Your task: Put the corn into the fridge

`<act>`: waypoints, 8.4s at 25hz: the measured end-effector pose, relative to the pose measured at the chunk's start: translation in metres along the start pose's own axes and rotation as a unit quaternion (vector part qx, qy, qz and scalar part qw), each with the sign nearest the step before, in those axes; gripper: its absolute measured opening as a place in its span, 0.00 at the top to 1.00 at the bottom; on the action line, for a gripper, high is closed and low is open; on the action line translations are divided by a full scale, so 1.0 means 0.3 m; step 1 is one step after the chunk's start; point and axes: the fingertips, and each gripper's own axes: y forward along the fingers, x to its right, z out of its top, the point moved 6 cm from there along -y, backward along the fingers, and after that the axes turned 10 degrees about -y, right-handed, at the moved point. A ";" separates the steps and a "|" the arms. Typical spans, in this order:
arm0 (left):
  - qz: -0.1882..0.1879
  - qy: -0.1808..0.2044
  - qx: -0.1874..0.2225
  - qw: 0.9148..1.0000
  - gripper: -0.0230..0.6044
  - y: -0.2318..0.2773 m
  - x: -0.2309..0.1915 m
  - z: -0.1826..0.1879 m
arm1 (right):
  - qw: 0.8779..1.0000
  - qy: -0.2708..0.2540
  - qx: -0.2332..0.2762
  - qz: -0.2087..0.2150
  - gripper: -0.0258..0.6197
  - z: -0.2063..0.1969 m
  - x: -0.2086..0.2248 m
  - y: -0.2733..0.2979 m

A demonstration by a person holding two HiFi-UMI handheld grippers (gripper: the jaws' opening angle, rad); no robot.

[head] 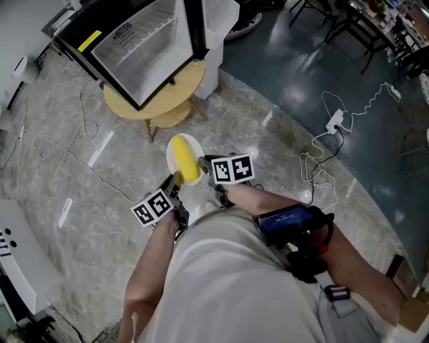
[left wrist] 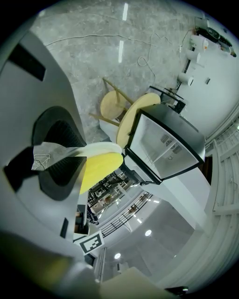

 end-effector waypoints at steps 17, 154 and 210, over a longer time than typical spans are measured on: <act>0.007 0.007 0.001 1.000 0.85 0.002 0.011 -0.024 | 1.000 0.010 0.003 0.005 0.87 -0.022 0.016 -0.014; 0.064 -0.106 0.085 0.989 0.85 0.797 0.028 0.759 | 0.987 -0.090 -0.099 0.084 0.87 0.938 0.524 0.660; 0.186 -0.255 0.295 0.902 0.85 1.003 -0.024 0.764 | 0.894 -0.271 -0.243 0.260 0.87 1.119 0.617 1.035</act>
